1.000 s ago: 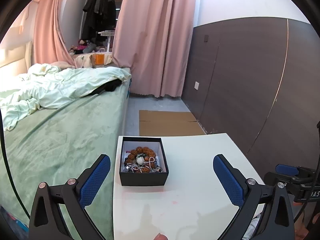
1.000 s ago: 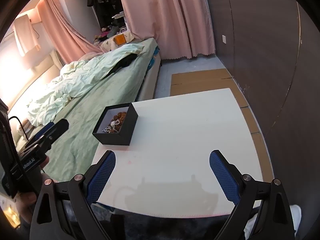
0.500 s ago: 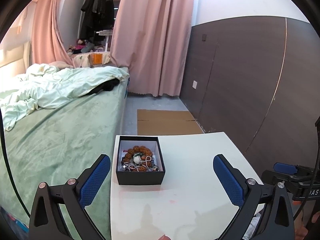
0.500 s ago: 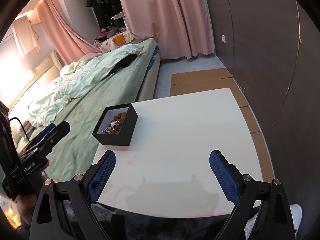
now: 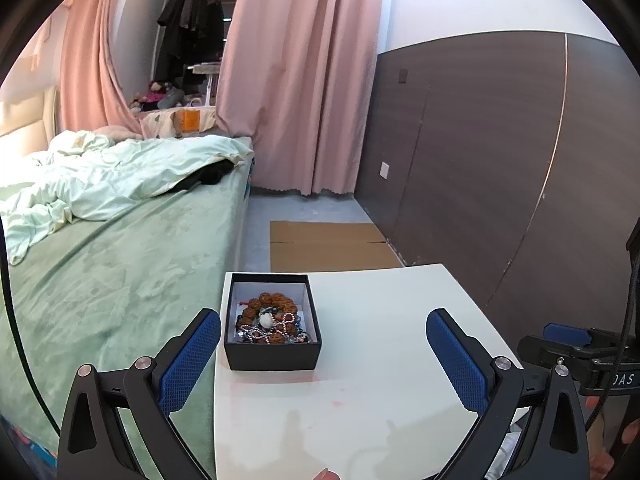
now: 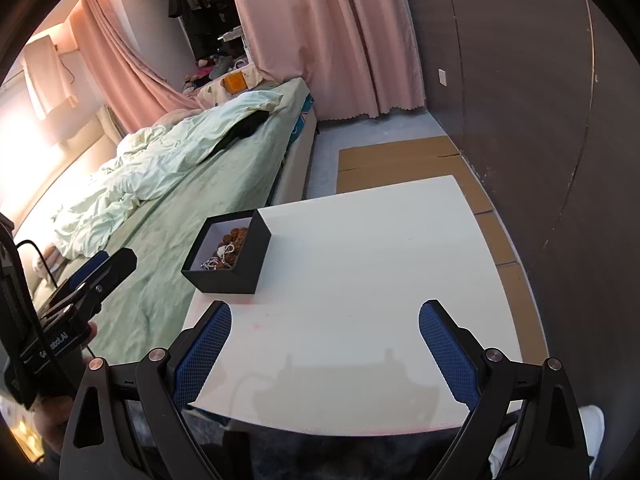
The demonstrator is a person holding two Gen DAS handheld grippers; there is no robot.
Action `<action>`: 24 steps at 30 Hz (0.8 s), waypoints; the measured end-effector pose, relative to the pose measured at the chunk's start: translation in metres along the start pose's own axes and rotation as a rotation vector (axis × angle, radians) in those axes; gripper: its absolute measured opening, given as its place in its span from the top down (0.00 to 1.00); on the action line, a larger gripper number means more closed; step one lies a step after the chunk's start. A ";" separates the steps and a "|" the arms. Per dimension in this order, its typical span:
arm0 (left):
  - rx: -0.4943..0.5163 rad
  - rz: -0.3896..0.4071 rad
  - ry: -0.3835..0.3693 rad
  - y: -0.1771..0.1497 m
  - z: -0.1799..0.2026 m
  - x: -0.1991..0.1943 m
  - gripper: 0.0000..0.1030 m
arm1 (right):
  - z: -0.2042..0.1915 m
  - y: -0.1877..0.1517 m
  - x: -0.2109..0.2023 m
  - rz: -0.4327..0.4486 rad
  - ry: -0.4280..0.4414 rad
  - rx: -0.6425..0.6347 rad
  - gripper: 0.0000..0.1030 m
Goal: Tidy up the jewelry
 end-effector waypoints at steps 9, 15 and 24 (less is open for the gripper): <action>-0.008 -0.011 -0.004 -0.002 0.002 0.003 0.00 | 0.002 -0.001 0.002 -0.003 -0.018 0.001 0.07; -0.016 -0.006 -0.006 0.000 0.004 0.000 0.00 | 0.004 0.000 0.002 -0.002 -0.018 0.000 0.07; -0.011 -0.025 -0.015 -0.001 0.005 0.005 0.00 | 0.007 0.001 0.004 -0.009 -0.027 0.011 0.07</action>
Point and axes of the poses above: each gripper's, at about its wrist camera, not at the fingertips, and x roughly the way its jaws point, z to its right, y to its top, the point moved 4 cm from there along x, roughly the way its jaws point
